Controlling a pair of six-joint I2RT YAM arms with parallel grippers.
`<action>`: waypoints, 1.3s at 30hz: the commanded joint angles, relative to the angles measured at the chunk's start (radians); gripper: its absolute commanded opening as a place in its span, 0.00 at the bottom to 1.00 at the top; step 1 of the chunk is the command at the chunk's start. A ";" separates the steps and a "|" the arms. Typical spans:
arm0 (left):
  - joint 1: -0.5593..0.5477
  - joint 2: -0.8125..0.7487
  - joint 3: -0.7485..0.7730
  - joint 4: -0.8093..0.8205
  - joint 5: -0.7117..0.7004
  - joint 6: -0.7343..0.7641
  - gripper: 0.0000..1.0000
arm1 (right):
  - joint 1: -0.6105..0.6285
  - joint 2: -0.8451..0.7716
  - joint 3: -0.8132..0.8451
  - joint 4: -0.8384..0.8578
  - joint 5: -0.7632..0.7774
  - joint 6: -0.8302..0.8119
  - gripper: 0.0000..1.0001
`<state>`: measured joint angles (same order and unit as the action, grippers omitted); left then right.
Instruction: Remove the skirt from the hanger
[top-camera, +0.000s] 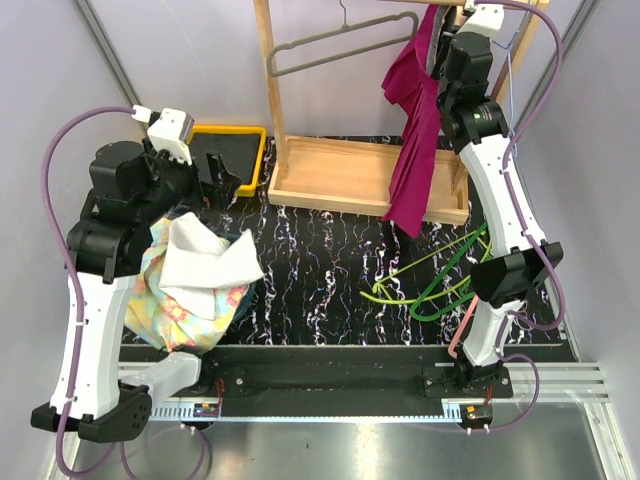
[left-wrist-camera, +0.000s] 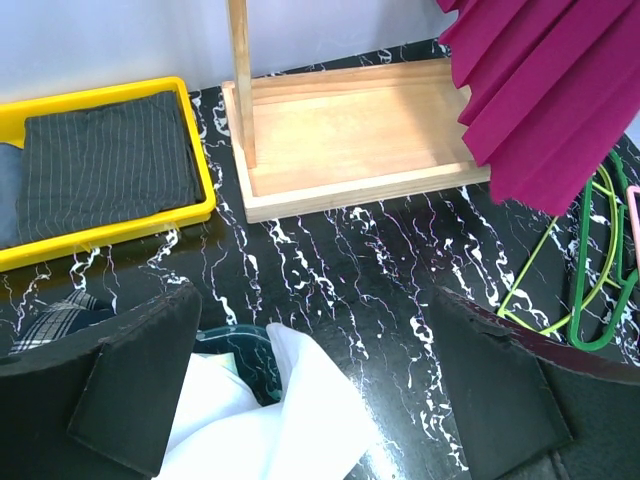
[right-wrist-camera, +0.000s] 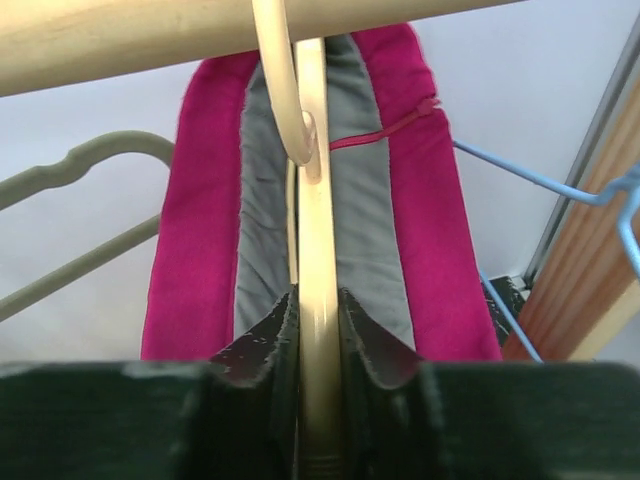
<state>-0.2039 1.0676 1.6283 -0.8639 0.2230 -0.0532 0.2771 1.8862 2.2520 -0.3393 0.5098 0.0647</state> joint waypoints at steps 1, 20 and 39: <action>0.000 -0.027 0.028 0.043 -0.022 0.010 0.99 | 0.004 -0.029 0.006 -0.033 -0.071 0.046 0.12; 0.000 -0.092 -0.031 0.046 -0.016 0.029 0.99 | 0.004 -0.045 0.178 0.299 -0.083 -0.060 0.00; 0.000 -0.120 -0.028 0.149 0.157 -0.049 0.99 | 0.010 -0.599 -0.526 -0.142 -0.494 0.247 0.00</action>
<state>-0.2039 0.9691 1.5944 -0.8265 0.2844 -0.0654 0.2714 1.4544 1.8416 -0.3702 0.1890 0.2203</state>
